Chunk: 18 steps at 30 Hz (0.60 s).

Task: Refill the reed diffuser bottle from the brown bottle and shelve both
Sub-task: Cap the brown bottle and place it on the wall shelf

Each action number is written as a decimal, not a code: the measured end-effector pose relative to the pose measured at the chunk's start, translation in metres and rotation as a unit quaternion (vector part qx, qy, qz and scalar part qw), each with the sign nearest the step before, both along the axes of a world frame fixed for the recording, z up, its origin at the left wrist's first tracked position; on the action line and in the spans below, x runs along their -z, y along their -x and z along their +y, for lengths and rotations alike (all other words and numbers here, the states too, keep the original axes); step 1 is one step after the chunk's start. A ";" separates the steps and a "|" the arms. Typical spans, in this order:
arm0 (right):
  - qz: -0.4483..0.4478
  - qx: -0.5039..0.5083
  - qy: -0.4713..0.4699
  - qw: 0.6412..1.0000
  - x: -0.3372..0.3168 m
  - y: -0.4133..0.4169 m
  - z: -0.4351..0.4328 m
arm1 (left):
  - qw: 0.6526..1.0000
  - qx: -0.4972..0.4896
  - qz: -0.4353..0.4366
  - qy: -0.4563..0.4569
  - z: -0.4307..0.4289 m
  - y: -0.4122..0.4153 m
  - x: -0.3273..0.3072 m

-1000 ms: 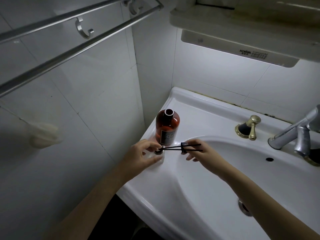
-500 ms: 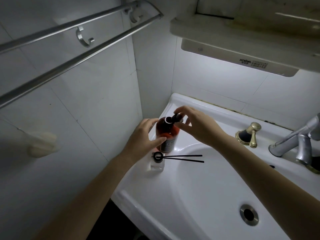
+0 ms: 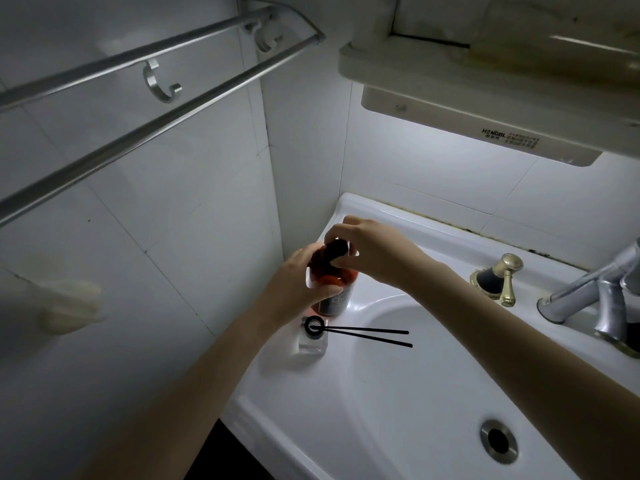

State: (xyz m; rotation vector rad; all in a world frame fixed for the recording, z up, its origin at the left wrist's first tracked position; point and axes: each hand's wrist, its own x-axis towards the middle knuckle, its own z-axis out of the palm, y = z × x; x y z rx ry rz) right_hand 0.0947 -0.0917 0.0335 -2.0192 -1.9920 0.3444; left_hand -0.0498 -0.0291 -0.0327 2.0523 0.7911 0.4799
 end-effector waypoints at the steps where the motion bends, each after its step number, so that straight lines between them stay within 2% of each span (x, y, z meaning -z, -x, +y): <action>1: 0.001 -0.002 0.002 1.000 0.000 0.001 0.001 | 1.000 -0.001 -0.003 0.000 0.000 0.000 0.001; 9: 0.021 0.002 -0.004 1.000 0.007 0.001 0.000 | 1.000 0.008 -0.011 0.008 0.002 0.001 0.004; 14: -0.031 0.082 -0.011 0.996 0.010 0.008 0.006 | 1.000 0.007 -0.008 0.019 0.002 0.002 0.004; 18: -0.041 0.105 0.030 0.993 0.008 0.010 0.006 | 1.000 0.011 -0.016 0.019 0.002 0.002 0.003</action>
